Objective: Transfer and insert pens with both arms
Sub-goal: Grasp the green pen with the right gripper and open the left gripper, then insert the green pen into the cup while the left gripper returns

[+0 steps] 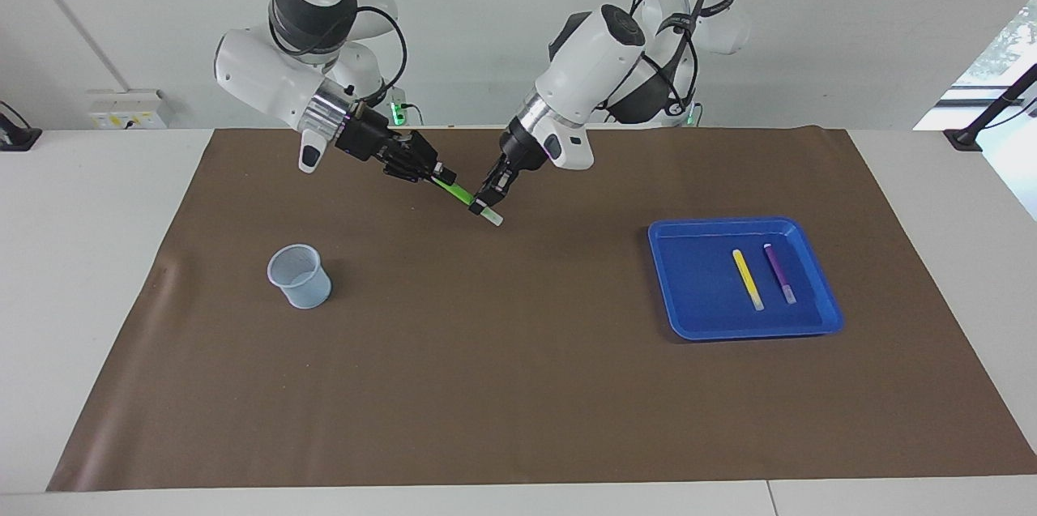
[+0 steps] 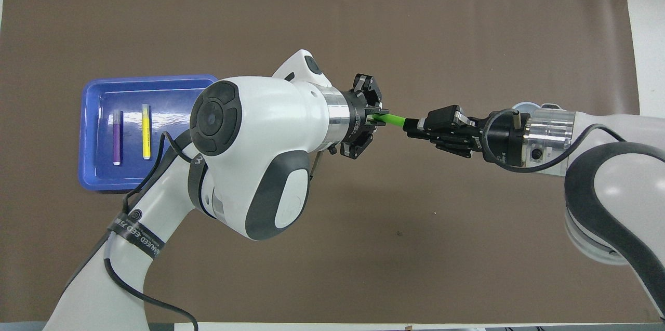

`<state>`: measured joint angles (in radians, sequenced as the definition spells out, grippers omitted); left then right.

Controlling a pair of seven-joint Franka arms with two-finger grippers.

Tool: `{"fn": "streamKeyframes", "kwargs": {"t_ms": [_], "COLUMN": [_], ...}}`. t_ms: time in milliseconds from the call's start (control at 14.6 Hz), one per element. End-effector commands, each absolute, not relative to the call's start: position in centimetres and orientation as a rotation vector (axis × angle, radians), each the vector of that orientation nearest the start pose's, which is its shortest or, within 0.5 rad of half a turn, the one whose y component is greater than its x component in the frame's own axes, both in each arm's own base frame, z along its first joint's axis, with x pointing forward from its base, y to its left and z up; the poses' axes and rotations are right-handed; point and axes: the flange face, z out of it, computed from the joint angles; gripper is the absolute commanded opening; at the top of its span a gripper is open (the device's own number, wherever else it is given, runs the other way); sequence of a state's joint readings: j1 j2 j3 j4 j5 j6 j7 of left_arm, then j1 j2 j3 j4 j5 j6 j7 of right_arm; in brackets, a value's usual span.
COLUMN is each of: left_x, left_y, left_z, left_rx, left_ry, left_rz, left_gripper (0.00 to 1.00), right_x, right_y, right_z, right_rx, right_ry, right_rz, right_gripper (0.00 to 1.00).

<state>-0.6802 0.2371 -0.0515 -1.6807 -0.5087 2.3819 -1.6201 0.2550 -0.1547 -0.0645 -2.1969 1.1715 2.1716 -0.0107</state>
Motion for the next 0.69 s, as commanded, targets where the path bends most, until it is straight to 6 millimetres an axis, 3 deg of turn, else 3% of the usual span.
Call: {"fn": "streamKeyframes", "kwargs": {"t_ms": [0,69,137,411,617], "left_x": [49.2,49.3,49.5,50.5,52.3], "left_y": [-45.3,-45.3,-45.1,-43.5,-40.2], "left_z": [50.8,50.7,50.7,51.2,51.8], "left_rx": [2.119,2.121,2.134,2.219,2.290], "left_ry": [1.411,1.411,1.403,1.316,1.262], "left_rz": [-0.310,-0.307,-0.288,-0.186,-0.118], "left_gripper": [0.08,0.69,1.00,1.00,1.00], "right_x": [51.1,51.1,51.2,52.2,53.8], "right_y": [13.0,12.7,12.5,11.4,8.3], "right_z": [49.1,49.1,49.1,49.4,51.0], "right_rx": [-2.058,-2.063,-2.072,-2.224,-2.393], "right_ry": [0.468,0.466,0.456,0.342,0.180], "right_rz": [-0.053,-0.056,-0.054,-0.052,-0.042], "right_gripper": [0.00,0.00,0.00,0.00,0.00]}}
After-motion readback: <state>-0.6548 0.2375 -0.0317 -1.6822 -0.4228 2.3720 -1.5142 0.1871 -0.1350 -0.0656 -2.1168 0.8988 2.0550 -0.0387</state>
